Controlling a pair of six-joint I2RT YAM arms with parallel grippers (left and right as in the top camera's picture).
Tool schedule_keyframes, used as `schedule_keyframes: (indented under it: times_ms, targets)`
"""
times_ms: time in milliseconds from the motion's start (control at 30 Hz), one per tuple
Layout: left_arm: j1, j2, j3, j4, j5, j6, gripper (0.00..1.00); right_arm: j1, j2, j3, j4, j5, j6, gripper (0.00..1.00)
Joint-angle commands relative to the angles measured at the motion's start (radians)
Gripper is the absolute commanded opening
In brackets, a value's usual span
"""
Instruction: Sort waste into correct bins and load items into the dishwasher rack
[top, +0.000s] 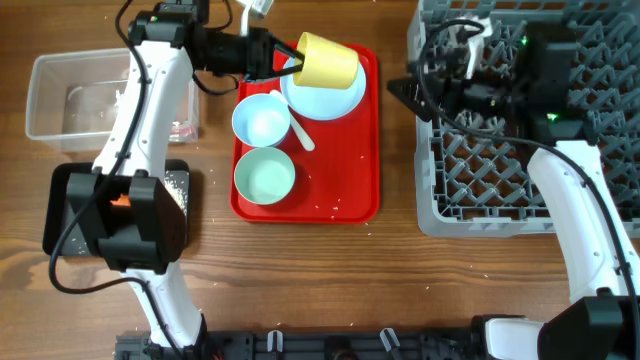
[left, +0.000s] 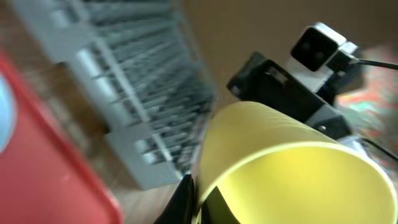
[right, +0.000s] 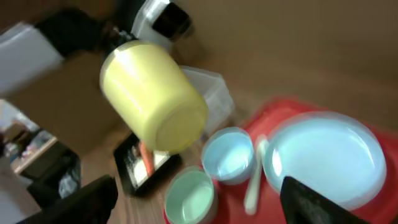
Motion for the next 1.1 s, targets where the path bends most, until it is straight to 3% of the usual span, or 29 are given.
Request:
schedule_keyframes:
  times_ms: [0, 133, 267, 467, 567, 700, 833, 1067]
  targets:
    - [-0.023, 0.0, 0.006, 0.03, 0.174, 0.022, 0.04, 0.073, 0.012, 0.014, 0.107, -0.125, 0.038, 0.87]
    - [-0.073, 0.0, 0.006, 0.053, 0.18, 0.022, 0.04, 0.138, 0.06, 0.015, 0.201, -0.131, 0.078, 0.88]
    - [-0.122, 0.0, 0.006, 0.071, 0.175, 0.023, 0.04, 0.205, 0.125, 0.015, 0.421, -0.167, 0.219, 0.87]
    - [-0.126, 0.0, 0.006, 0.071, 0.158, 0.022, 0.05, 0.204, 0.128, 0.015, 0.445, -0.168, 0.226, 0.71]
    - [-0.126, 0.0, 0.006, 0.048, 0.093, 0.019, 0.3, 0.185, 0.128, 0.015, 0.444, -0.168, 0.227, 0.67]
    - [-0.126, 0.0, 0.006, -0.006, -0.06, 0.019, 0.4, 0.121, 0.128, 0.015, 0.417, -0.168, 0.24, 0.62]
    - [-0.126, 0.0, 0.006, -0.062, -0.305, 0.019, 0.41, 0.05, 0.127, 0.015, 0.284, -0.113, 0.213, 0.59]
    - [-0.127, 0.0, 0.006, -0.055, -0.497, 0.019, 0.42, 0.008, 0.123, 0.015, 0.167, -0.069, 0.155, 0.6]
